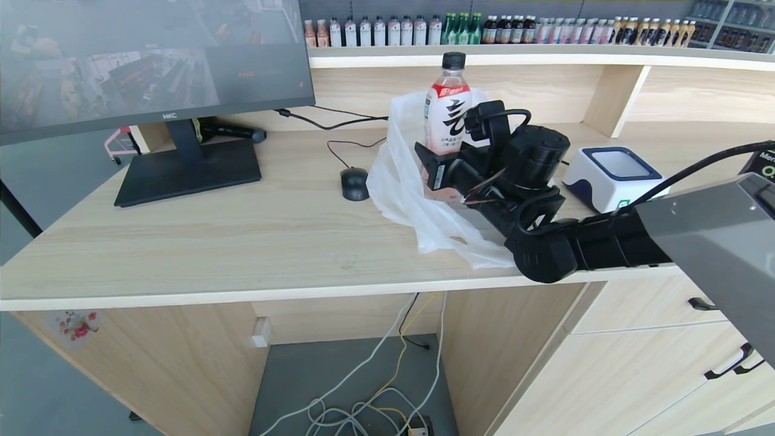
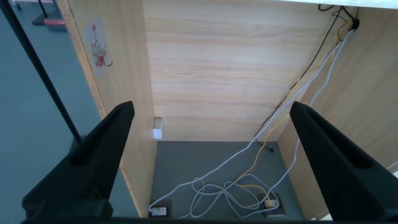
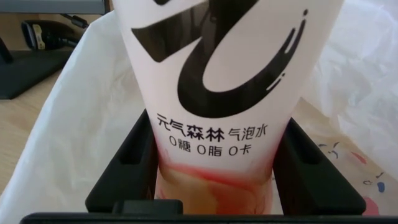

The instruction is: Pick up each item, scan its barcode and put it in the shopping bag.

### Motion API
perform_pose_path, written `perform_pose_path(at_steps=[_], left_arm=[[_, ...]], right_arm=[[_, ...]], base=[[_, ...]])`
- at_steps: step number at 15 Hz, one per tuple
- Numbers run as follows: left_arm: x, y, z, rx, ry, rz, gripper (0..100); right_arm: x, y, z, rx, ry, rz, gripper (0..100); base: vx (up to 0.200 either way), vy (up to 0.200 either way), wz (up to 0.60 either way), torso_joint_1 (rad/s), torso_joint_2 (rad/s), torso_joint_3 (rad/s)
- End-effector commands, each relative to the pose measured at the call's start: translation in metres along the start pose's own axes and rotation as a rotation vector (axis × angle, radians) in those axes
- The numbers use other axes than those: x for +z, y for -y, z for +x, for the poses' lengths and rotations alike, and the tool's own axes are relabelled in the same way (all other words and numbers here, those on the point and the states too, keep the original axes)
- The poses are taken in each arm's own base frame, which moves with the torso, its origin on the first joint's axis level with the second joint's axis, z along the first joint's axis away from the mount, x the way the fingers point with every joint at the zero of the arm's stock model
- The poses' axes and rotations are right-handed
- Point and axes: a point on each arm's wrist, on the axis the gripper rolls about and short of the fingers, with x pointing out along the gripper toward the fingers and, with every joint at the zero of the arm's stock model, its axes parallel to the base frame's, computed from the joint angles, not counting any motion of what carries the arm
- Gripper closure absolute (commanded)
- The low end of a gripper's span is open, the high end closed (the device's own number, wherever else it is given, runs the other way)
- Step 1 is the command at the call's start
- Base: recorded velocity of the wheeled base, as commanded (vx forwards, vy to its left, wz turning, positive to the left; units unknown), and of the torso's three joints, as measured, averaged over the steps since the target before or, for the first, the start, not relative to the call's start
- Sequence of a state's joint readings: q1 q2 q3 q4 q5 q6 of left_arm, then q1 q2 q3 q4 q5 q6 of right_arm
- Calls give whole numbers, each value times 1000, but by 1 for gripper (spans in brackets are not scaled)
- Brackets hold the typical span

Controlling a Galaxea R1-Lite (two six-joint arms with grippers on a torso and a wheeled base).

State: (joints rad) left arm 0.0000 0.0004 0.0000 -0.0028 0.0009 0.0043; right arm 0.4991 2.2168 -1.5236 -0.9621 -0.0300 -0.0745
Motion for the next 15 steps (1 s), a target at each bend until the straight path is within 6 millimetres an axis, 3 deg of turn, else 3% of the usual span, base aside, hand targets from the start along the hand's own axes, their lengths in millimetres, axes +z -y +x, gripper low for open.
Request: perform_pose_path(at_steps=[1, 6, 7, 11, 15], left_arm=[[0, 0, 0, 1, 1, 0, 0], [0, 0, 0, 1, 1, 0, 0], [0, 0, 0, 1, 1, 0, 0], [0, 0, 0, 1, 1, 0, 0], [0, 0, 0, 1, 1, 0, 0]], right_arm=[[-1, -1, 0, 5, -6, 2, 100], [0, 0, -1, 5, -5, 2, 100], [2, 0, -1, 5, 1, 4, 0], [16, 3, -13, 1, 33, 5, 0], [39, 13, -49, 21, 50, -5, 0]], base=[[0, 0, 0, 0, 0, 0], [0, 0, 0, 0, 0, 0], [0, 0, 0, 0, 0, 0], [0, 0, 0, 0, 0, 0], [0, 0, 0, 0, 0, 0]])
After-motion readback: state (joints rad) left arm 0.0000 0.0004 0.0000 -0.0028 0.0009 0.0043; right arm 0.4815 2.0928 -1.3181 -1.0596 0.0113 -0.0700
